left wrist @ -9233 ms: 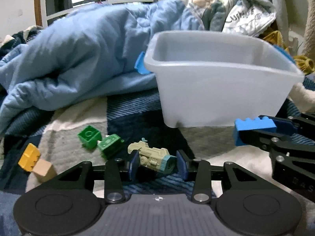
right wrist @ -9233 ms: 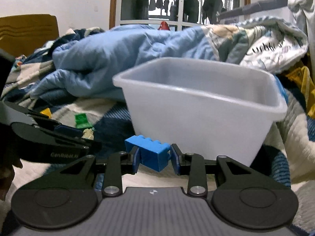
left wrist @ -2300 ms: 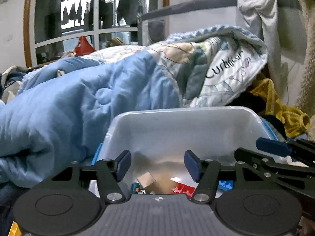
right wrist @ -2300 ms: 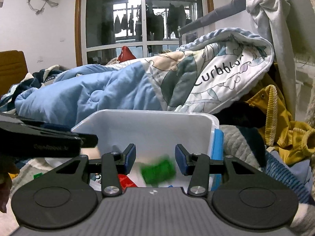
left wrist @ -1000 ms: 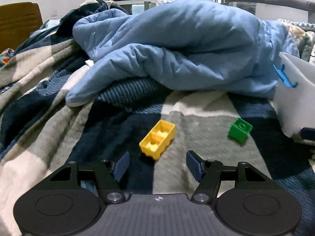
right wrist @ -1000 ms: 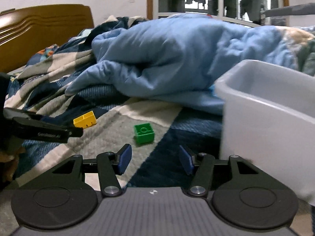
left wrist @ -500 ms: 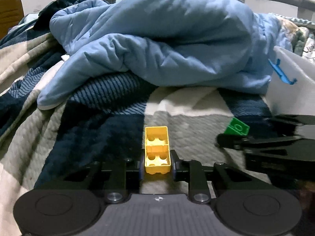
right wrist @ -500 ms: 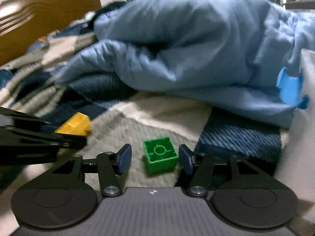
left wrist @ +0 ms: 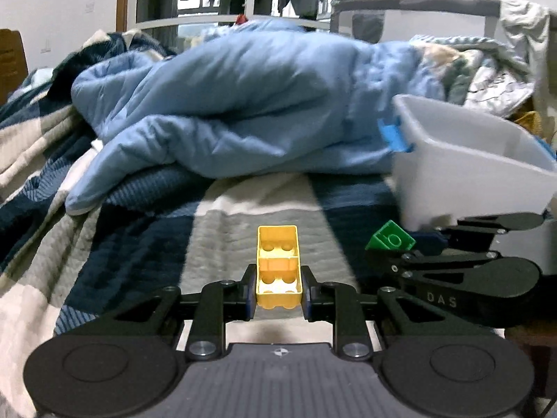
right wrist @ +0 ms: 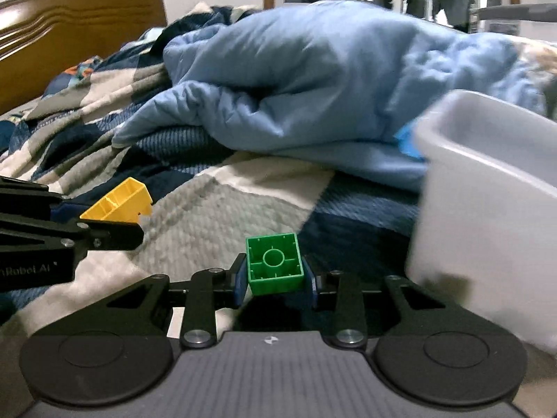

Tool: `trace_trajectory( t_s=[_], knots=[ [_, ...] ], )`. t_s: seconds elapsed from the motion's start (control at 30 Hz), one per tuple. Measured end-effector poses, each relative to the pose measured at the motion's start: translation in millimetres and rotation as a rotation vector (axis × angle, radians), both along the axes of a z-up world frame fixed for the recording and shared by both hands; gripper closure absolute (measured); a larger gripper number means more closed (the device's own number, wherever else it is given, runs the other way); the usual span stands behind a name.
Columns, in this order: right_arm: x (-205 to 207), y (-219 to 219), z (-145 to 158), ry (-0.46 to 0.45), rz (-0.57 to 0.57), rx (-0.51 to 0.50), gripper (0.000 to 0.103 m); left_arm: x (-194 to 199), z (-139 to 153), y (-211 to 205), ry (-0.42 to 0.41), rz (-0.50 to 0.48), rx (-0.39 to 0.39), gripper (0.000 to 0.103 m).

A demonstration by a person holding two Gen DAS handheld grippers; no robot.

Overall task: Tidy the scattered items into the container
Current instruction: 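Grasp the yellow brick with the left gripper while the right grasps the green brick, then carry the yellow and green bricks over the bin and open both grippers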

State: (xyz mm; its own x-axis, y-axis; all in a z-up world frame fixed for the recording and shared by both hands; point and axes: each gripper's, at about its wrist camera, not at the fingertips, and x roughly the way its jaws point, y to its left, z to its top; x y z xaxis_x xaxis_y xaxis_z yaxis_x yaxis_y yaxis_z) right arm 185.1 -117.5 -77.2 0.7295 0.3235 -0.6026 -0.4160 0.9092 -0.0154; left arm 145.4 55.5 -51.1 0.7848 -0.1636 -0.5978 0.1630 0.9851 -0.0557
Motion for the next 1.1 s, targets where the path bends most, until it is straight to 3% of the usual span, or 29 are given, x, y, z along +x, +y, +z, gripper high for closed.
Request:
trace_trajectory(
  t_s=[0.33, 0.57, 0.9, 1.1],
  knots=[
    [-43, -62, 26, -0.041, -0.136, 0.021, 0.067, -27, 19, -67, -0.014, -0.082, -0.045, 0.076],
    [-61, -96, 53, -0.129, -0.200, 0.032, 0.067, -24, 42, -117, -0.051, -0.153, -0.051, 0.076],
    [-53, -144, 88, -0.230, -0.282, 0.071, 0.067, 7, 74, -161, -0.099, -0.180, -0.108, 0.076],
    [-35, -162, 97, -0.257, -0.294, 0.071, 0.067, 30, 84, -178, -0.115, -0.195, -0.094, 0.076]
  ],
)
